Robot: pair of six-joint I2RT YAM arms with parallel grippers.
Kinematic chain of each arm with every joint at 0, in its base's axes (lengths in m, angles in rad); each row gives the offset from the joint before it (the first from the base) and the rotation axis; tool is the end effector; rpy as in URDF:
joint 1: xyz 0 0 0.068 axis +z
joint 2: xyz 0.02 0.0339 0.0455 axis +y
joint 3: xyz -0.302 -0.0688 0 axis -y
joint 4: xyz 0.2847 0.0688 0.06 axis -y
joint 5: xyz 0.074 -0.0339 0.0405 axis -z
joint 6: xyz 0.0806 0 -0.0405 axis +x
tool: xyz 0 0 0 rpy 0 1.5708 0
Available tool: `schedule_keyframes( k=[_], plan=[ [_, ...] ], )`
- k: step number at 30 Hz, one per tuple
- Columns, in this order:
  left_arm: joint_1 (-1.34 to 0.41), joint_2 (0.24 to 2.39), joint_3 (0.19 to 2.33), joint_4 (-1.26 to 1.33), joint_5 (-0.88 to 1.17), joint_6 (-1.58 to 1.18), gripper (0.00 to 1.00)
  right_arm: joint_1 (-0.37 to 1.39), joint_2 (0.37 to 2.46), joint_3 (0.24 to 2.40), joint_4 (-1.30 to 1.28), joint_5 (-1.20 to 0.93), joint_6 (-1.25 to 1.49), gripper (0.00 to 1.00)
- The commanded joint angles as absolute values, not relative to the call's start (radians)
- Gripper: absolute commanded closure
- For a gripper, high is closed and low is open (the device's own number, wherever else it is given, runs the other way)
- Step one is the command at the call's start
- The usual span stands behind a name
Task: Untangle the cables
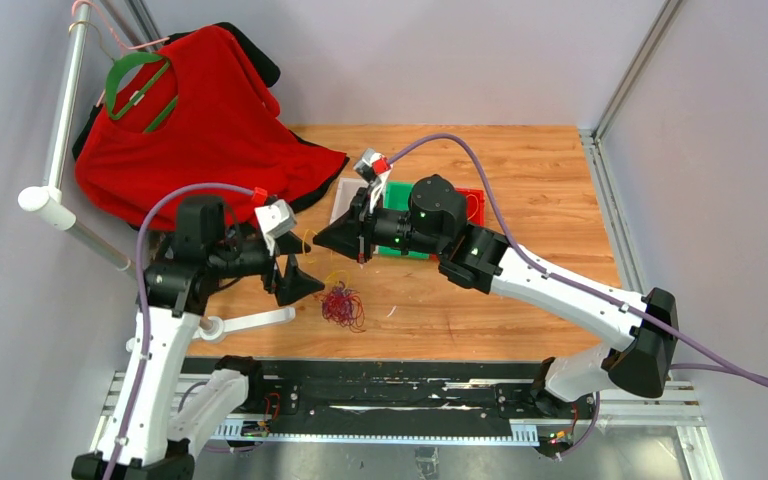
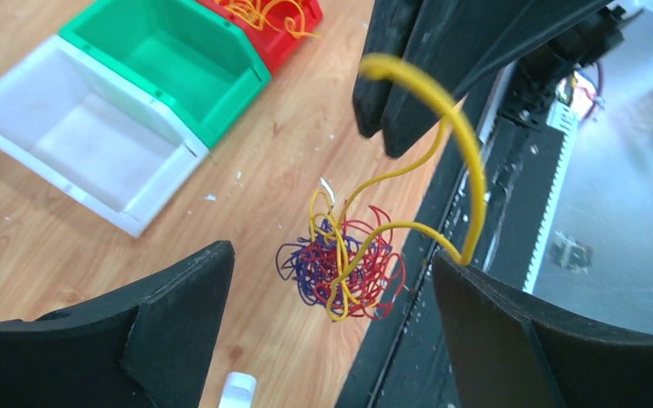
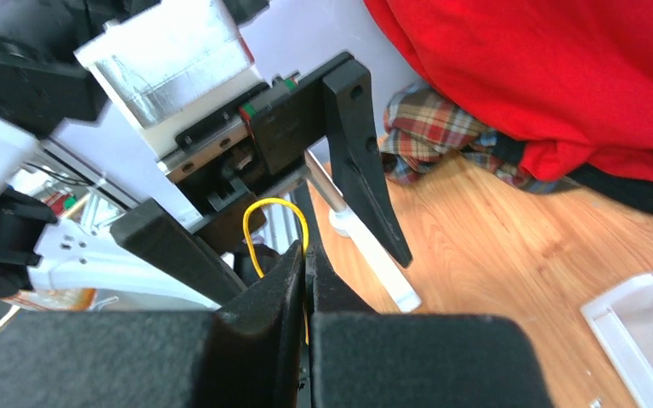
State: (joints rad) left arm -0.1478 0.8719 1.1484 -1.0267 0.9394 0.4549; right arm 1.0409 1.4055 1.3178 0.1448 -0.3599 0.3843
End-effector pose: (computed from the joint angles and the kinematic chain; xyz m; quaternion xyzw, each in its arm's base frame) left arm 0.1607 -0.0897 0.3972 0.4151 0.7273 -0.3558 0.4150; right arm 0.1819 0.3667 0.4547 -0.3410 0.5975 0.5606 0.4609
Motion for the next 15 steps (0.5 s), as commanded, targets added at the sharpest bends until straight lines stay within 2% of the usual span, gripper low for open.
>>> schedule_keyframes(
  k=[1, 4, 8, 12, 15],
  plan=[
    [-0.153, 0.720, 0.987, -0.573, 0.917, 0.100, 0.10, 1.061, 1.405, 1.330, 0.268, -0.411, 0.471, 0.99],
    [-0.153, 0.629, 0.872, -0.367, 0.898, -0.065, 0.15, 1.075, 1.410, 1.343, 0.293, -0.403, 0.496, 0.99],
    [-0.155, 0.612, 0.818, -0.309, 0.915, -0.173, 0.30, 1.102, 1.428, 1.377, 0.291, -0.393, 0.500, 0.99],
    [-0.156, 0.623, 0.829, -0.338, 0.928, -0.163, 0.51, 1.115, 1.441, 1.392, 0.287, -0.382, 0.492, 0.99],
    [-0.156, 0.623, 0.839, -0.385, 0.937, -0.136, 0.77, 1.115, 1.435, 1.386, 0.285, -0.370, 0.486, 1.00]
  ],
)
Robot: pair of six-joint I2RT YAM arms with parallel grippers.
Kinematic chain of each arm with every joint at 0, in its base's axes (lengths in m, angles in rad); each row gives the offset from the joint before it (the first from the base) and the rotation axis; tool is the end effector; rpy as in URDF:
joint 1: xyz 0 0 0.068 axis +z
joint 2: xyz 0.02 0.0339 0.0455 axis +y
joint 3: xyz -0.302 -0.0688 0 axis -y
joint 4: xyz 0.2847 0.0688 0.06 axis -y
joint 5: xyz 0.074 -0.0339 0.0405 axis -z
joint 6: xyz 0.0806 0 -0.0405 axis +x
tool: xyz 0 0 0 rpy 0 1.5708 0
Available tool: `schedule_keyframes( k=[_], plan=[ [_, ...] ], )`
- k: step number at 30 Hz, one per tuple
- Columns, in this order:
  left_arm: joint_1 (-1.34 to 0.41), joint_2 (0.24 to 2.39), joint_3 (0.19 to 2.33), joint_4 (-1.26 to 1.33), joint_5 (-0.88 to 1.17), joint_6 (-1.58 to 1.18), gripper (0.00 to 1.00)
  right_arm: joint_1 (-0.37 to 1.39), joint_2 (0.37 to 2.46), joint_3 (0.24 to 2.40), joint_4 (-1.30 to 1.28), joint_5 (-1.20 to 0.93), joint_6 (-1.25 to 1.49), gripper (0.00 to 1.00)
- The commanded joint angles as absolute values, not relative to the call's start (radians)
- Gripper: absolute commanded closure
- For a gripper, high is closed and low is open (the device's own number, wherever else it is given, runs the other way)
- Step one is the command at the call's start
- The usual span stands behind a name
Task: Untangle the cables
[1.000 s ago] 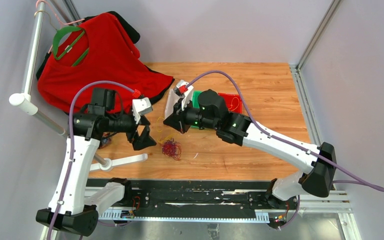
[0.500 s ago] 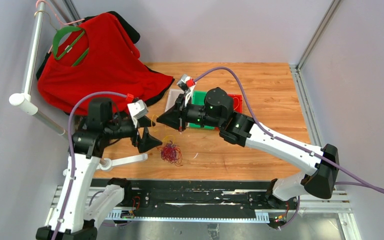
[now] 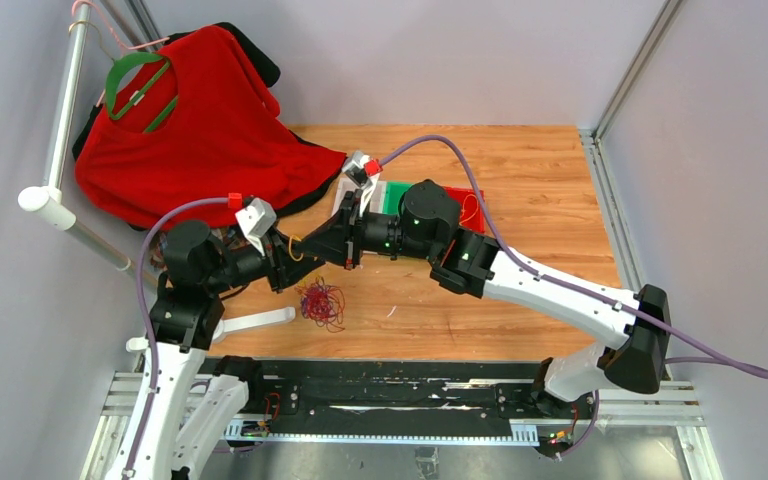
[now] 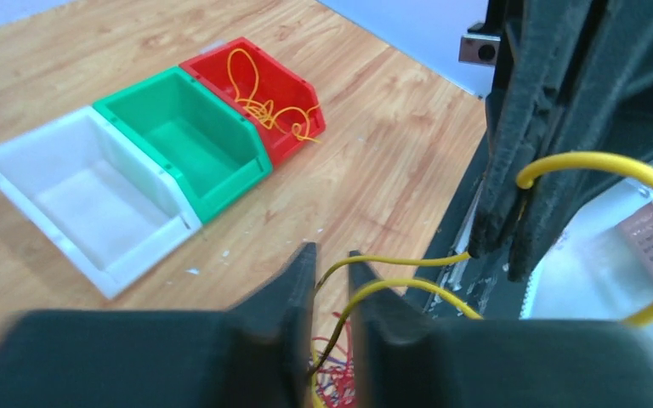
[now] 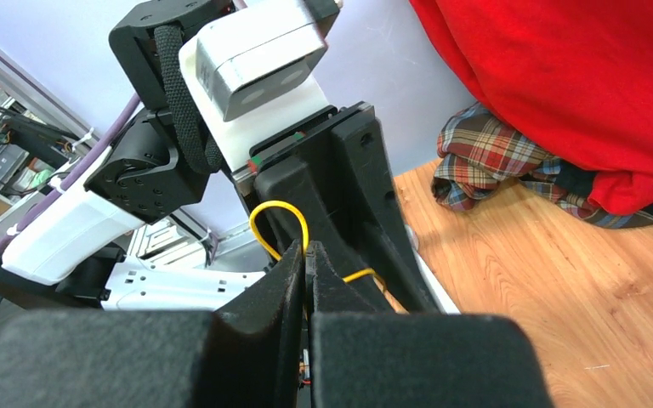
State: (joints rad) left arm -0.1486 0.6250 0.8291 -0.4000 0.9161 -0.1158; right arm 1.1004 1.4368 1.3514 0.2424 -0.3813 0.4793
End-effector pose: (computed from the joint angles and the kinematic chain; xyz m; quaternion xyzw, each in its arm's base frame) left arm 0.1512 -0.0873 0.3827 0.2919 0.6885 -0.4138 0.5191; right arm 0.1615 0.3839 0.4716 -0.3321 0.5632 0.6169 0.4382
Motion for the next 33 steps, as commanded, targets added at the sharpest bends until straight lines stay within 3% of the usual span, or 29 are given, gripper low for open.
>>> schedule_keyframes(
  k=[1, 3, 4, 9, 10, 18, 33],
  plan=[
    [-0.157, 0.622, 0.844, -0.407, 0.936, -0.121, 0.85, 1.115, 1.431, 1.381, 0.283, -0.364, 0.482, 1.00],
    [-0.156, 0.622, 0.855, -0.441, 0.935, -0.104, 0.96, 1.115, 1.419, 1.374, 0.269, -0.341, 0.467, 0.99],
    [-0.157, 0.619, 0.860, -0.449, 0.938, -0.106, 0.99, 1.115, 1.408, 1.370, 0.253, -0.322, 0.455, 0.94],
    [-0.157, 0.606, 0.887, -0.452, 0.936, -0.140, 0.99, 1.115, 1.316, 1.265, 0.230, -0.173, 0.376, 0.41],
    [-0.156, 0.605, 0.897, -0.451, 0.924, -0.149, 0.99, 1.116, 1.289, 1.225, 0.233, -0.138, 0.357, 0.35],
    [-0.156, 0.611, 0.927, -0.395, 0.877, -0.285, 0.99, 1.142, 1.169, 0.982, 0.274, 0.042, 0.262, 0.32],
    [-0.156, 0.622, 0.949, -0.428, 0.894, -0.317, 0.99, 1.299, 1.366, 1.140, 0.370, 0.180, 0.110, 0.30]
  ],
)
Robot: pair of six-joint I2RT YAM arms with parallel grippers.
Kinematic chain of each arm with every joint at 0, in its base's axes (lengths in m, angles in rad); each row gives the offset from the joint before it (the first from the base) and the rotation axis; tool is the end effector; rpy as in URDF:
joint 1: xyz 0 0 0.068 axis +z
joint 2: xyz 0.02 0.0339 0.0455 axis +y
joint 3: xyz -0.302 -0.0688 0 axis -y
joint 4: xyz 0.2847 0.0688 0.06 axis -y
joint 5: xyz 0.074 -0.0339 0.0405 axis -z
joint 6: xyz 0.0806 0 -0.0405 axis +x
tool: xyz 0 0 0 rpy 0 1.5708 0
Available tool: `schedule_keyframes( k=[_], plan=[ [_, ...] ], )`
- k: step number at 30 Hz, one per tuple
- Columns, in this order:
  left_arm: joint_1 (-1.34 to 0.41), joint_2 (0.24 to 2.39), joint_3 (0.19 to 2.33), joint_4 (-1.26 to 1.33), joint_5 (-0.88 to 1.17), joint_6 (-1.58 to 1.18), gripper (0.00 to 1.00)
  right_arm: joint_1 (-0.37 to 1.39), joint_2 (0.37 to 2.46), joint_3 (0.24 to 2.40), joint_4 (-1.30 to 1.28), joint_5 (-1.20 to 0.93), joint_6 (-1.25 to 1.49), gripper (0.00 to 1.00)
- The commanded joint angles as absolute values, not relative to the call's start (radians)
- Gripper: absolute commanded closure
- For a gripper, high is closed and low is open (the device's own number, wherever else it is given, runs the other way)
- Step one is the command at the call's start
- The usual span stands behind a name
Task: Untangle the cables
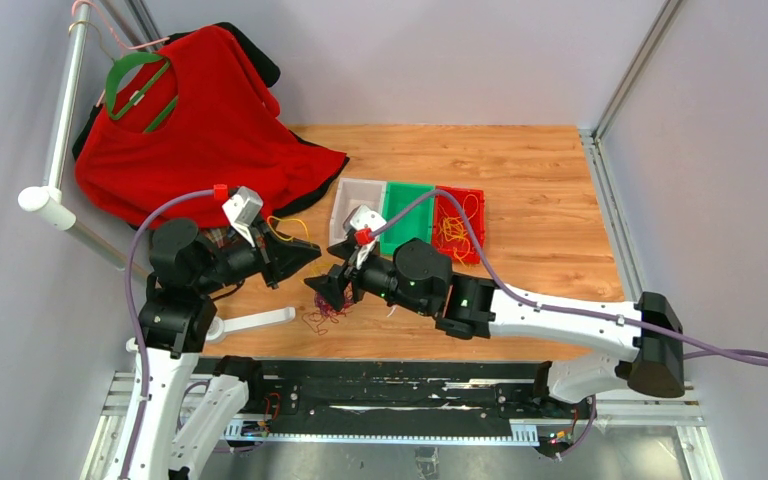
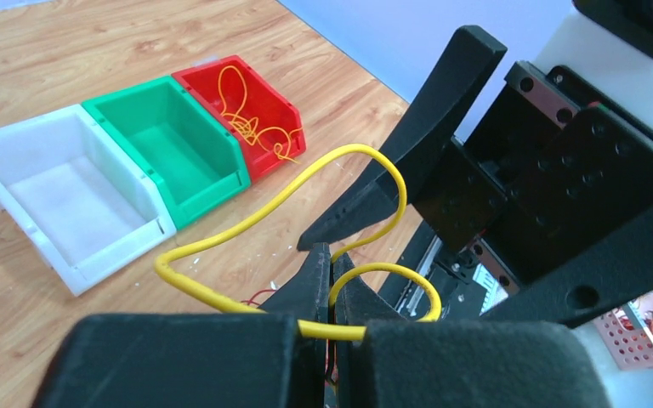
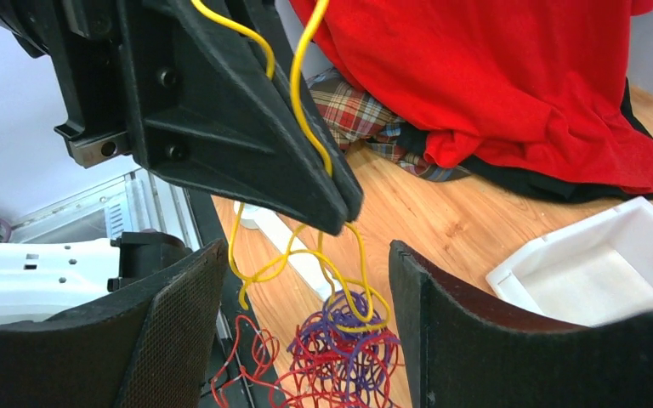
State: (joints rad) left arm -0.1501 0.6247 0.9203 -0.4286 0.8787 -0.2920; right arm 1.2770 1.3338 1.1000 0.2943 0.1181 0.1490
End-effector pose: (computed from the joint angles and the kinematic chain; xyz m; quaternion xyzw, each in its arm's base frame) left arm 0.1432 -0.0844 0.4138 0.2311 0.6992 -0.4430 0.5113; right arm 0.1231 0.3741 0.4088 -0.3294 0.6012 0.4449 0.5763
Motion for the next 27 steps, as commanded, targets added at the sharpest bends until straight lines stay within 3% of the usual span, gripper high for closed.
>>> schedule_keyframes(
  k=[1, 14, 27],
  plan=[
    [-0.156, 0.620, 0.951, -0.429, 0.896, -0.317, 0.99, 1.302, 1.378, 1.146, 0.374, 0.196, 0.112, 0.30],
    [-0.156, 0.604, 0.978, -0.439, 0.944, -0.365, 0.99, 1.302, 1.410, 1.096, 0.467, 0.411, 0.146, 0.32],
    [-0.156, 0.620, 1.042, -0.385, 0.986, -0.461, 0.99, 1.274, 1.515, 1.031, 0.498, 0.346, 0.281, 0.34]
  ],
)
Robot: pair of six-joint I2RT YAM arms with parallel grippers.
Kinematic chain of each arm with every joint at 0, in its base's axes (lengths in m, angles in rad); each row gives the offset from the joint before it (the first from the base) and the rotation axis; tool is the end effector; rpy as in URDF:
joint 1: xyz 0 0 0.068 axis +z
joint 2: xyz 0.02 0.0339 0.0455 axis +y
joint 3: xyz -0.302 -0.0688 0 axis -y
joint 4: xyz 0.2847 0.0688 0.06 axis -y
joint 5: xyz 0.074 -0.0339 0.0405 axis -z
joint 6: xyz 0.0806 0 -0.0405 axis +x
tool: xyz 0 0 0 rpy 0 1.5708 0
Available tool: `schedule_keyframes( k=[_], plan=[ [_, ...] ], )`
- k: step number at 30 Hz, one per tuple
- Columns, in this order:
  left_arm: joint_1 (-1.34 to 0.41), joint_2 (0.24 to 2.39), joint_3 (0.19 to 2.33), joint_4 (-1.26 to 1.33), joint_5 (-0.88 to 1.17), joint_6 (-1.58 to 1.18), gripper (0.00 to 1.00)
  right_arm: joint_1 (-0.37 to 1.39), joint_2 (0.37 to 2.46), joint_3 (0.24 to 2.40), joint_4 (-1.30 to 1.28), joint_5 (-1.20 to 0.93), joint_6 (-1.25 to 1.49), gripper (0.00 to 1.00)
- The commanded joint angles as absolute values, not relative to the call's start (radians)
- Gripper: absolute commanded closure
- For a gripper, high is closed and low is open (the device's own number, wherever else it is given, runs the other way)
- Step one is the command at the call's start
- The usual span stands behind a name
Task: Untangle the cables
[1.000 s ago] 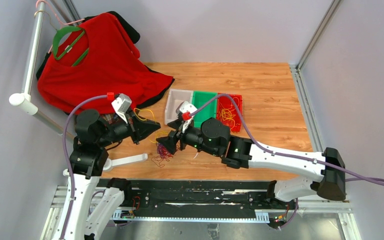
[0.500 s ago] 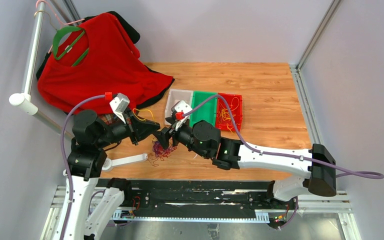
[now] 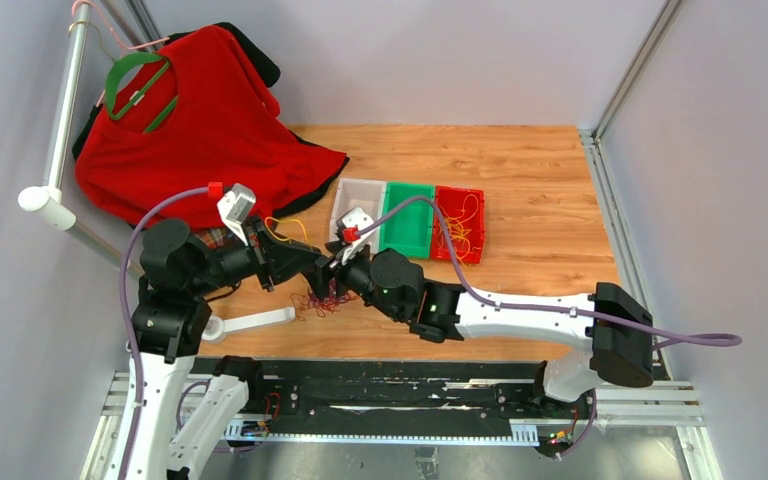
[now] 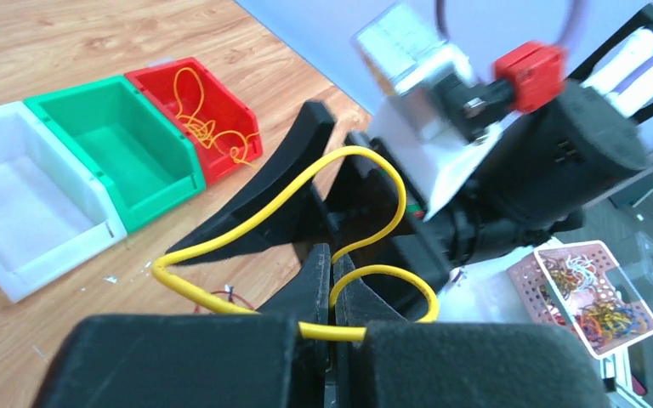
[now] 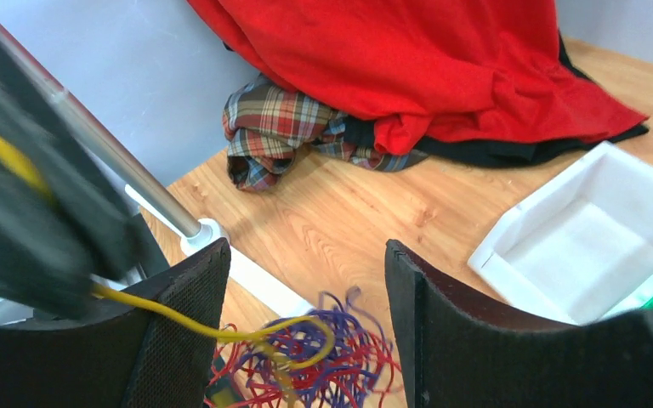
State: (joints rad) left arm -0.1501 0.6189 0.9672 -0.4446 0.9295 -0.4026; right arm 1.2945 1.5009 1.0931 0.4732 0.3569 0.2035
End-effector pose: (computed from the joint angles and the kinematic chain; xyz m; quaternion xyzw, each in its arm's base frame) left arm 0.1315 -0.0852 0.4305 0.2156 0.6945 -0.4832 0.4876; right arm 0.1453 0.4091 0.3667 -0.2383 0.6423 0.4002 0.6087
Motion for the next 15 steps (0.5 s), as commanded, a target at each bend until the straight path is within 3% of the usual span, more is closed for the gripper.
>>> schedule_keyframes(
  k=[1, 5, 15],
  plan=[
    [-0.156, 0.625, 1.054, -0.382, 0.987, -0.465, 0.99, 1.267, 1.516, 1.016, 0.500, 0.335, 0.299, 0.35],
    [-0.157, 0.647, 1.122, -0.381, 0.989, -0.467, 0.99, 1.251, 1.503, 0.931, 0.510, 0.331, 0.343, 0.41],
    [-0.156, 0.699, 1.255, -0.320, 0.979, -0.513, 0.99, 1.233, 1.504, 0.780, 0.519, 0.354, 0.405, 0.44]
  ],
)
